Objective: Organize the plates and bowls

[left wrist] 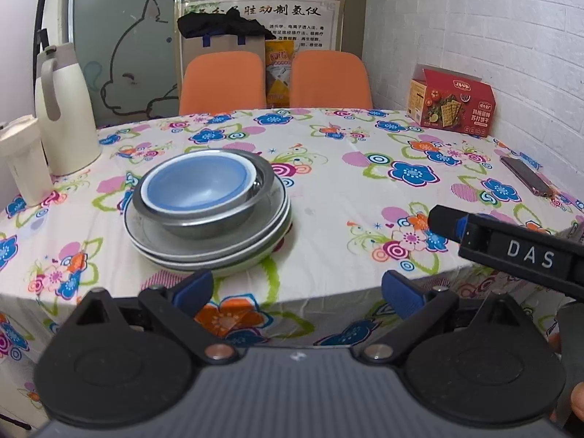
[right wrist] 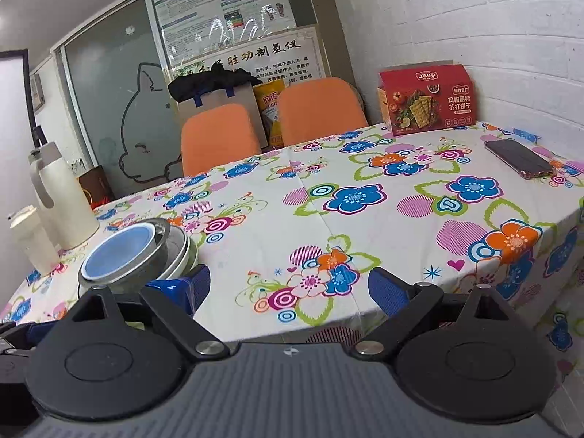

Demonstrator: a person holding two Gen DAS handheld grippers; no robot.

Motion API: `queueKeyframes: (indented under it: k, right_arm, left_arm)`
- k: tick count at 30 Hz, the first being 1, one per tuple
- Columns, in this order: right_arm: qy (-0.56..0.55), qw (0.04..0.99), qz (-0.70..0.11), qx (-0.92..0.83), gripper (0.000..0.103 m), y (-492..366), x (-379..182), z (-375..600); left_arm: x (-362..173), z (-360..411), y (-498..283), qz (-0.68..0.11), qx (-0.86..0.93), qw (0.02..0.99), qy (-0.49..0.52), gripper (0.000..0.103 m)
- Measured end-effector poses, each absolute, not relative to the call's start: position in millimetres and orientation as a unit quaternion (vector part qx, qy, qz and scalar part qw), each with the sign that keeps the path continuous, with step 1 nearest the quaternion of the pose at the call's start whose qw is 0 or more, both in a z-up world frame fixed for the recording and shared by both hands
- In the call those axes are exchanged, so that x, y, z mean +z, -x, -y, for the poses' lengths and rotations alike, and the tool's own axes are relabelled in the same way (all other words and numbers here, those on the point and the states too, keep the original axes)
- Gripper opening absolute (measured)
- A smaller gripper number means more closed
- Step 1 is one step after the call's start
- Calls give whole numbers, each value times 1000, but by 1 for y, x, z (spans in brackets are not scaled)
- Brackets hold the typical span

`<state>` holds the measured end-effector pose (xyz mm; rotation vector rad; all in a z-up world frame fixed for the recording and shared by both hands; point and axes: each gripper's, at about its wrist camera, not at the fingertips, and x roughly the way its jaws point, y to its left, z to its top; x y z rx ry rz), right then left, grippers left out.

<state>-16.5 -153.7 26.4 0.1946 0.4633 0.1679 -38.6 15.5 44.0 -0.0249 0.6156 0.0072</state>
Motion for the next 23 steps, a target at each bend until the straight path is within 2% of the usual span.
queueKeyframes:
  k: [7,14,23]
  right_arm:
    - [-63,966,-230,99,81,46,20,142]
    - [-42,974,-193,107,81,75,30,136]
    - [-42,976,-181,110,81,80,31,131]
  left_arm:
    - [36,-18,69,-297,19,955,12,99]
    - [45,-22,98,-267,39,963,3,99]
    - [46,-35,108,-251,37,967,21,99]
